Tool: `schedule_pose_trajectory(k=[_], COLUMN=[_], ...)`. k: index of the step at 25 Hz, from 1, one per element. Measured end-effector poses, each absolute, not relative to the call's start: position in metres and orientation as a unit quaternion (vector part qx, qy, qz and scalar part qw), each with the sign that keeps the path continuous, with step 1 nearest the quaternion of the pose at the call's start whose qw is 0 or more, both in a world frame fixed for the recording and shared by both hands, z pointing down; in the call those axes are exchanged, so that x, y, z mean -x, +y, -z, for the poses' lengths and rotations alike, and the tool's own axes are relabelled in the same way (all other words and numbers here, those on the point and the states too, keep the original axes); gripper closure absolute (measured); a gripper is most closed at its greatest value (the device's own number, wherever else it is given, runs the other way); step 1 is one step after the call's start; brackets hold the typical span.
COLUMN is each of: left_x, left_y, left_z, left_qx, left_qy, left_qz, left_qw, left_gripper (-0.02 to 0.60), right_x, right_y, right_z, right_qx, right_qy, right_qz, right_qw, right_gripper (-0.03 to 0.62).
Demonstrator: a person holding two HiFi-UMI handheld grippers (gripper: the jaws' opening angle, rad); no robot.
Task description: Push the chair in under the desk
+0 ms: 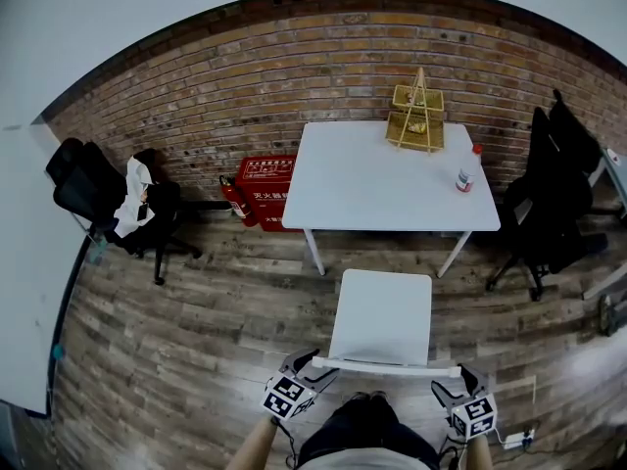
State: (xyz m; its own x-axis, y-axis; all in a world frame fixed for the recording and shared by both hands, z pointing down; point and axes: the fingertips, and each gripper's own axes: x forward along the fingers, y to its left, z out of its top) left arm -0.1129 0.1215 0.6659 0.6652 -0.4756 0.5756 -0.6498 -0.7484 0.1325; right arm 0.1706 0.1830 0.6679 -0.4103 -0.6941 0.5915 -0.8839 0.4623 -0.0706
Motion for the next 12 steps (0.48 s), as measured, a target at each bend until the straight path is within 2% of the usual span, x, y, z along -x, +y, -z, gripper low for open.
schedule_pose_trajectory(k=[12], left_x=[0.1145], left_y=[0.1208], left_z=[-0.6683], left_qx=[-0.894], left_qy=[-0.321], left_qz=[-0.249], left_qw=[0.187], left_gripper=[0.308], right_x=[-0.1691], right_y=[0.1726], right_z=[-0.6725], right_qx=[-0.49], right_qy=[-0.814], right_qz=[-0.193], right_qw=[0.246], right_gripper=[0.276])
